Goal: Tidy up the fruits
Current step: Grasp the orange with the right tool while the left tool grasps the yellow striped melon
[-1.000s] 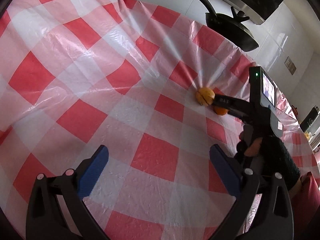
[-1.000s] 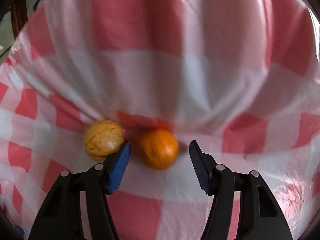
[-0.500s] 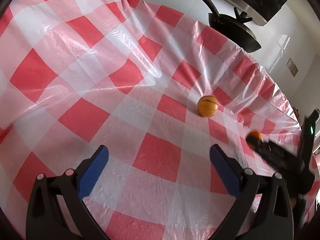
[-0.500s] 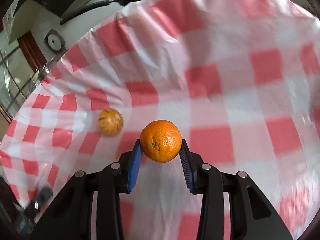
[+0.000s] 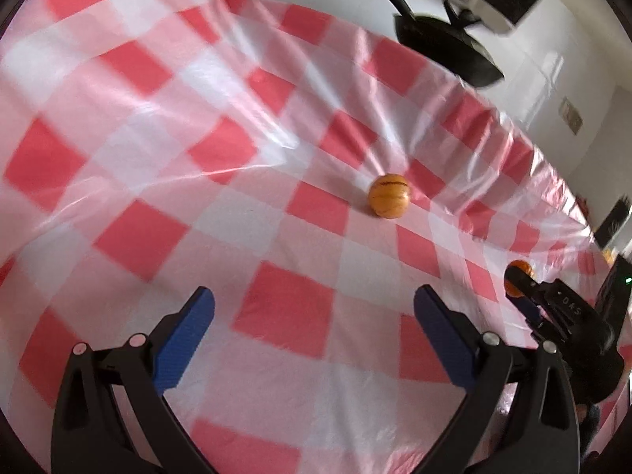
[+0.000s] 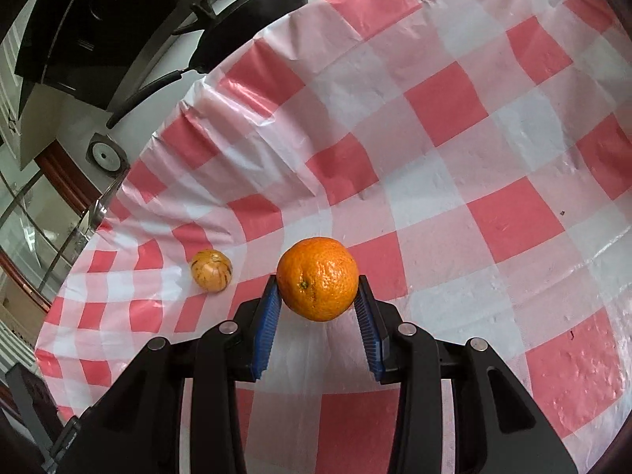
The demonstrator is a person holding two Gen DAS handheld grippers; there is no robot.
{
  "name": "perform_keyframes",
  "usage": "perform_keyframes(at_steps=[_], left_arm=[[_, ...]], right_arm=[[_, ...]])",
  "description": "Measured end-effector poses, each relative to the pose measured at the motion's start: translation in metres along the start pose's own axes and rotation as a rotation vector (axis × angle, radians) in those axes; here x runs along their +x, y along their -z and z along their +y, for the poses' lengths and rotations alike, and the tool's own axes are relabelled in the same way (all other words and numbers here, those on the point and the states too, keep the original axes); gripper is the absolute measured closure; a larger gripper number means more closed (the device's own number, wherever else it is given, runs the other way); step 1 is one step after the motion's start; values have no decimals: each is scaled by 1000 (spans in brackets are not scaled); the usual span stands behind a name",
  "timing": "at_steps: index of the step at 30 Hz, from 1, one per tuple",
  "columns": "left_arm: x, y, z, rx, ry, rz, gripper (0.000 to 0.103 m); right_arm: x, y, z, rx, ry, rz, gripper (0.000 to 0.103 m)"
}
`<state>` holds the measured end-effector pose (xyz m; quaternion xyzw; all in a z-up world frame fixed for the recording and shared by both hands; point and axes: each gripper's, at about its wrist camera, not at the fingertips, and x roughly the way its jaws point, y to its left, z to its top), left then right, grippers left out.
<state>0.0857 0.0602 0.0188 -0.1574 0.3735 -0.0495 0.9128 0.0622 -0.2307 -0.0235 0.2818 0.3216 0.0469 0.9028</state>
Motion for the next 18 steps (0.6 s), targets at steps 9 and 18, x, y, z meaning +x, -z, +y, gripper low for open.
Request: perform_keyframes(at_steps=[9, 18], left_arm=[[99, -46, -67, -29, -7, 99, 2], [117, -54, -75, -16, -31, 73, 62]], right_arm=[[1, 0, 1, -4, -9, 11, 65], [4, -1, 1, -9, -21, 21, 65]])
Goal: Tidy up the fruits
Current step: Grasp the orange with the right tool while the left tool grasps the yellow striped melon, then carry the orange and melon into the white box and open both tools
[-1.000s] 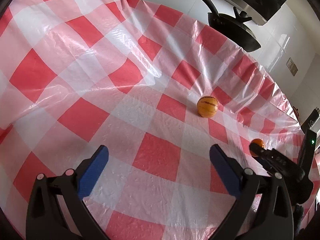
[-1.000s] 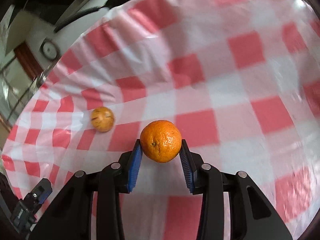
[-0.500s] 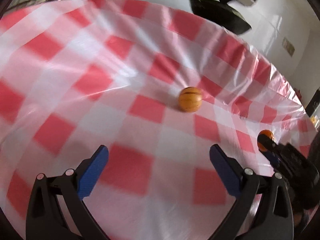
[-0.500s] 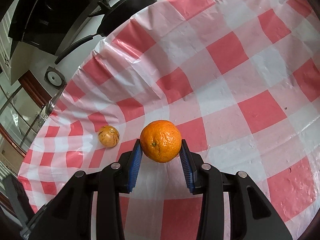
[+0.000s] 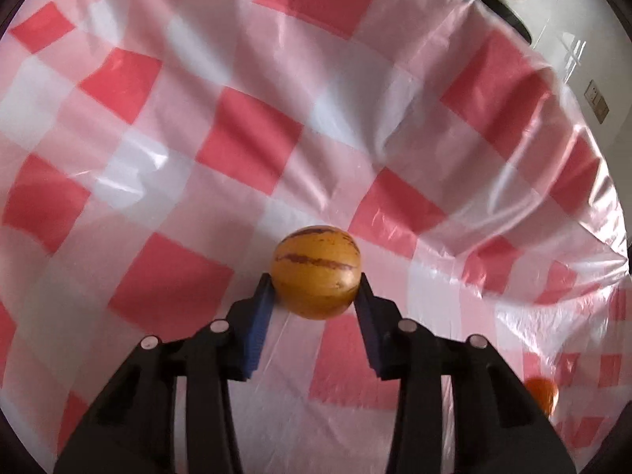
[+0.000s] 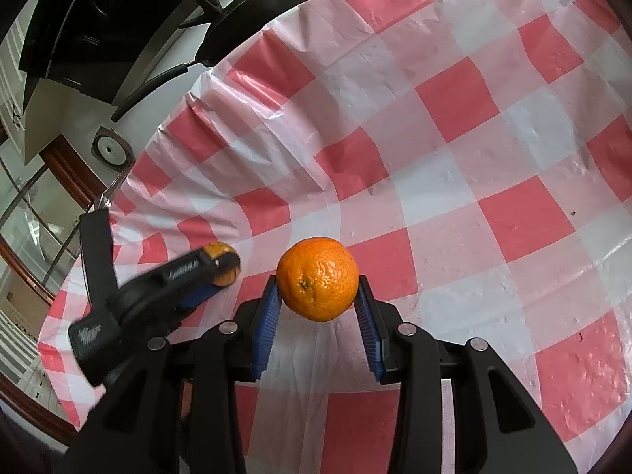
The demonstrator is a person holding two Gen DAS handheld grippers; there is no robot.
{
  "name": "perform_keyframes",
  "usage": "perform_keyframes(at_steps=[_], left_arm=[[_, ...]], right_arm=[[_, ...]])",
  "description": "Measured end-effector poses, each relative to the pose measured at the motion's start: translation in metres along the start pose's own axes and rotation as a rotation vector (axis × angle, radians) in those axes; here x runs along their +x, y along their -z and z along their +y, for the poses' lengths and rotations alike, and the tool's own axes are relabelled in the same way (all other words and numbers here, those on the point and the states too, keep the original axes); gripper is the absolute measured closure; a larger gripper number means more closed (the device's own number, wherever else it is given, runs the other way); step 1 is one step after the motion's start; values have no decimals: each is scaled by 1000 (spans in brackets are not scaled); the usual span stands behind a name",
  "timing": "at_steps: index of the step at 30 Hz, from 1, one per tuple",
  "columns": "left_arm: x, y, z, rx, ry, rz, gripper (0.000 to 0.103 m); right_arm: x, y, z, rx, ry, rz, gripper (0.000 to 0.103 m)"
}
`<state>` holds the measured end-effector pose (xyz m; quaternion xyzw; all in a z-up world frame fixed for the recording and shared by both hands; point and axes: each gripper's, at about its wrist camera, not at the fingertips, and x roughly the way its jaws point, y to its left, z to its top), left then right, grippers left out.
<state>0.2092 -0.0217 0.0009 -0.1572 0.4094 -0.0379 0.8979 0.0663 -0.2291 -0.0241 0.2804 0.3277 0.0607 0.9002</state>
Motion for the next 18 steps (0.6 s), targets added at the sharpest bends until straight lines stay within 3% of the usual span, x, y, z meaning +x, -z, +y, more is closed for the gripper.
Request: perform_keyframes(at_steps=[9, 18], left_arm=[[-67, 42, 38, -71, 67, -106, 62], [-68, 38, 38, -92, 101, -114, 62]], right_arm=[[0, 0, 0, 0, 2, 1, 65], [1, 1, 0, -4, 3, 9, 65]])
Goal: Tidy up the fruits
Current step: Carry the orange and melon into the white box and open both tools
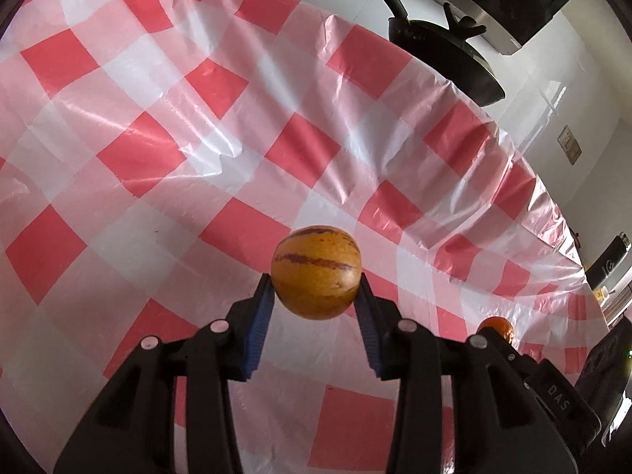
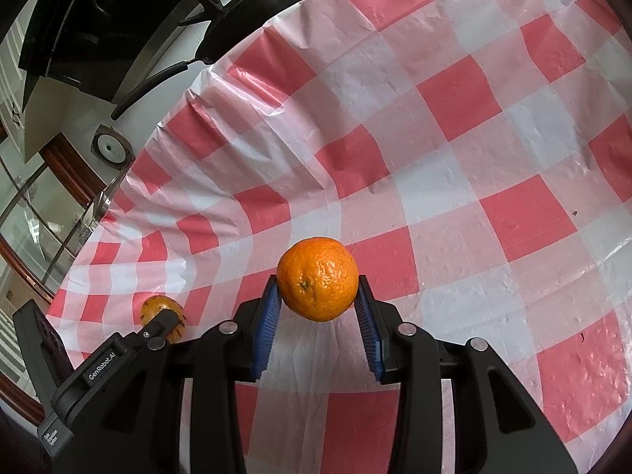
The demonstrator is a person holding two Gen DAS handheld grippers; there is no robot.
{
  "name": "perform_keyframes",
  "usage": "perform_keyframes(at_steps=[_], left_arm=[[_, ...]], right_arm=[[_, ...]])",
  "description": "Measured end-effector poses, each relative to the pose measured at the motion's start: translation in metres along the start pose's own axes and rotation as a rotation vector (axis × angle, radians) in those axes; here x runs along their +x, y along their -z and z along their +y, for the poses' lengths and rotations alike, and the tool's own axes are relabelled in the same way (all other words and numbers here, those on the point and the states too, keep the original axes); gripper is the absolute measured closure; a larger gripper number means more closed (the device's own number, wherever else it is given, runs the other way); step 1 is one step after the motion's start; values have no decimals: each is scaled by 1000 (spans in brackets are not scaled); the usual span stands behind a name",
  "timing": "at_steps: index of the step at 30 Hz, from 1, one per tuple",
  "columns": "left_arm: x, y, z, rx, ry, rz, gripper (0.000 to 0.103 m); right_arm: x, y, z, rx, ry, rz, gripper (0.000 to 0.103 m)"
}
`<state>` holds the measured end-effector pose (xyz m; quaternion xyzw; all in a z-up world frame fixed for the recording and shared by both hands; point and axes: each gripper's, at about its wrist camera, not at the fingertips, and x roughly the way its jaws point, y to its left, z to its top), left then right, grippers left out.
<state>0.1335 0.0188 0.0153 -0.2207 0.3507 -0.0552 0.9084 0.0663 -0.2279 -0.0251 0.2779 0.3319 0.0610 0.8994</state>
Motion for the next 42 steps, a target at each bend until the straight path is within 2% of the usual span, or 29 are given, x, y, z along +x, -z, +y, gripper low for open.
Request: perform_keyframes(at_steps=[6, 9, 12, 15, 21, 26, 34, 42], left_arm=[[-1, 0, 4, -20, -2, -6, 62], [-5, 2, 8, -34, -15, 17, 62], [-33, 16, 34, -134, -19, 45, 62], [-80, 31, 55, -124, -20, 4, 62], [-174, 62, 99, -47, -41, -81, 62], [-233, 89, 132, -27, -77, -123, 61], [-290, 138, 180, -23, -120, -115, 61], [-339, 170, 214, -4, -161, -128, 61]], right_arm=[[3, -1, 1, 5, 16, 12, 65], [4, -2, 0, 12, 20, 14, 65], [-3, 1, 0, 2, -8, 6, 65], [-13, 13, 7, -3, 23, 25, 65], [-48, 79, 62, -106, -76, 111, 65], [-71, 133, 113, -214, -155, 179, 65], [-108, 212, 181, -401, -250, 247, 65], [-141, 286, 238, -634, -325, 302, 65]])
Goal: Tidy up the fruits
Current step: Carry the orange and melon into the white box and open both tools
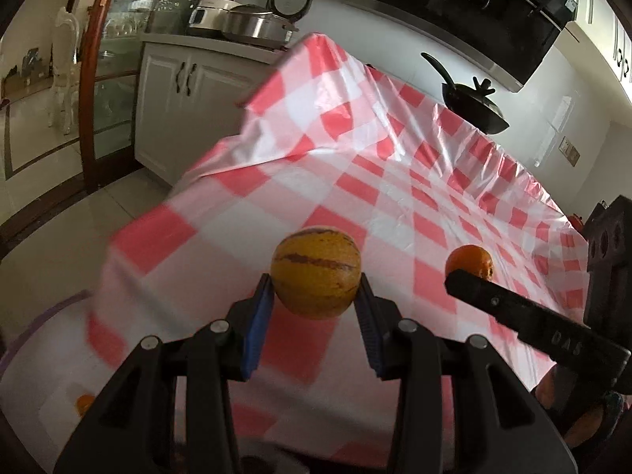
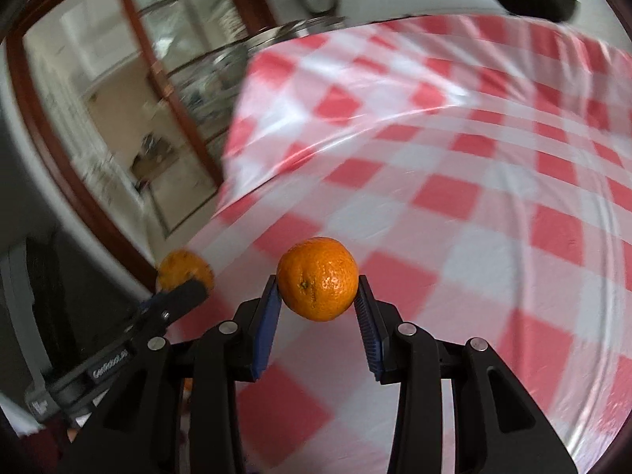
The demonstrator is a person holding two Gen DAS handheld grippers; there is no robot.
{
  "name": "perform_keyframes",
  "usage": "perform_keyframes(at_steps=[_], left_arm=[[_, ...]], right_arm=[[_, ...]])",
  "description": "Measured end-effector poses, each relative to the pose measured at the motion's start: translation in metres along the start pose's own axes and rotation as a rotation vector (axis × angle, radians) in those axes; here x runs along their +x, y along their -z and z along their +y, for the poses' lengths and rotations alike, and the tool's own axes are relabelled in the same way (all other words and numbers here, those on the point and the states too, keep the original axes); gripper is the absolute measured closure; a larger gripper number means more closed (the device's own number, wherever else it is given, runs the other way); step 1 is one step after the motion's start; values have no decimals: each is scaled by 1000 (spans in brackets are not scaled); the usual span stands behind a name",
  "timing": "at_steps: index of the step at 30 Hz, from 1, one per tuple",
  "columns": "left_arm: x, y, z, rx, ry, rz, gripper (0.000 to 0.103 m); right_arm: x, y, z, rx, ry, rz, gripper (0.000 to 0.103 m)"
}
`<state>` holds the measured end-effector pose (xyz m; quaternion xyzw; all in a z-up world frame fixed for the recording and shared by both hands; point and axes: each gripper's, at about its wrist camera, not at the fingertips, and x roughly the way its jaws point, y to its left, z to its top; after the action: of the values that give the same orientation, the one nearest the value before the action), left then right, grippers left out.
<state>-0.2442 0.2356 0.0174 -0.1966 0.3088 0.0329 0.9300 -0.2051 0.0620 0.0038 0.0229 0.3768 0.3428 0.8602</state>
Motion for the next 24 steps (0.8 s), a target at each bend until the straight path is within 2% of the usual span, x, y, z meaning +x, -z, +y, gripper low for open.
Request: perform_keyframes(at_steps=[9, 15, 18, 24], left_arm=[[-45, 38, 56, -63, -91, 9, 61], [-59, 71, 94, -137, -158, 57, 61], [-58, 90, 110, -173, -187, 96, 61], [-50, 118, 134, -244, -240, 156, 61]], right_arm=[[15, 34, 81, -233, -81, 74, 65], [28, 67, 130, -425, -132, 132, 65], [33, 83, 147, -509, -145, 156, 65], [52, 103, 154, -567, -130, 227, 65]])
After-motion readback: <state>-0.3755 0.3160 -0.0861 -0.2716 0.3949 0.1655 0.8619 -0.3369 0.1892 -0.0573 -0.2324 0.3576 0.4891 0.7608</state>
